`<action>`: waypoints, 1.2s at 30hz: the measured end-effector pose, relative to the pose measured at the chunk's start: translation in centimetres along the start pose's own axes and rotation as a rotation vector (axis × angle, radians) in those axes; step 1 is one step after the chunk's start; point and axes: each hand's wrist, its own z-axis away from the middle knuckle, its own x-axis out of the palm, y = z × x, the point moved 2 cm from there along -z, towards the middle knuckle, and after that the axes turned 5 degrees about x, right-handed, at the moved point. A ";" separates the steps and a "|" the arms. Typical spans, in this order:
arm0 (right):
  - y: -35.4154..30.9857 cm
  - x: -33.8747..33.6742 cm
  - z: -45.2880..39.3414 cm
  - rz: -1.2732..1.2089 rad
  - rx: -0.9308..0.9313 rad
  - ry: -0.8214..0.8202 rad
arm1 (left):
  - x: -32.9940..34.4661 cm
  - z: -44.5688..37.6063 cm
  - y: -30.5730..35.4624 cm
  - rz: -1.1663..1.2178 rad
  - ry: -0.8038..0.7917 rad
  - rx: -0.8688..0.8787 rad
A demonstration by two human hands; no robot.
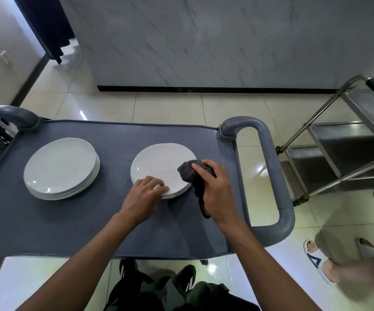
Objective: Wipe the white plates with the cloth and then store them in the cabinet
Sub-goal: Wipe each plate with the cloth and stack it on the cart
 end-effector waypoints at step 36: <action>-15.7 12.5 -5.4 -0.087 -0.164 -0.140 | -8.4 10.6 -17.1 0.119 0.312 -0.599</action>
